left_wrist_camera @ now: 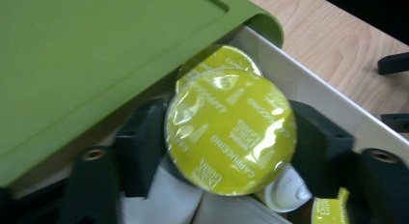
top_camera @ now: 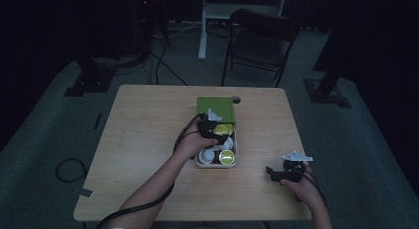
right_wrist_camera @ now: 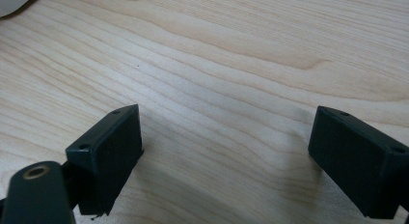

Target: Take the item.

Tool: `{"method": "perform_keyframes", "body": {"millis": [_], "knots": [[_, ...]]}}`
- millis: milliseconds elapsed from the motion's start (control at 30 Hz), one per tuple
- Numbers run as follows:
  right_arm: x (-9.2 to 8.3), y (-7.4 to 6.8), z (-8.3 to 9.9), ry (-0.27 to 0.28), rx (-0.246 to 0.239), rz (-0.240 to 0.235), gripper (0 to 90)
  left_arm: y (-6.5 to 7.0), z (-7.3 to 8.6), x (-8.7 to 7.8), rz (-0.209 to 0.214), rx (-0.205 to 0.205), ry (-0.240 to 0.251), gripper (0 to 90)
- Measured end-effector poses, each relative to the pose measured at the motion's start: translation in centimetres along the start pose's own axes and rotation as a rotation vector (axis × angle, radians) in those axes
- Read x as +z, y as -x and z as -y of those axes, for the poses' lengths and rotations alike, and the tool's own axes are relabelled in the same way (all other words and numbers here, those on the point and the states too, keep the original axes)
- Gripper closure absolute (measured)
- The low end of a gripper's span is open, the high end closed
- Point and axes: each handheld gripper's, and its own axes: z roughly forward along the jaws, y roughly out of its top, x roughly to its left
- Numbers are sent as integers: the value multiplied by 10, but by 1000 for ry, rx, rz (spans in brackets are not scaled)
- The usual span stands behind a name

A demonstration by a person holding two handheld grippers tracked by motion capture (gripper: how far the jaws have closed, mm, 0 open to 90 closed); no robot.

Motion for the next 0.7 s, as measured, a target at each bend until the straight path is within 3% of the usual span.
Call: {"method": "perform_keyframes", "body": {"millis": [133, 367, 500, 700], "knots": [[0, 0, 0, 0, 0, 0, 111, 2, 1, 0, -7, 29, -3, 379], [0, 0, 0, 0, 0, 0, 111, 3, 2, -1, -5, 42, 7, 381], [0, 0, 0, 0, 0, 0, 111, 5, 1, -4, 12, 36, 17, 381], [0, 0, 0, 0, 0, 0, 111, 10, 1, -12, 27, 67, 29, 382]]}}
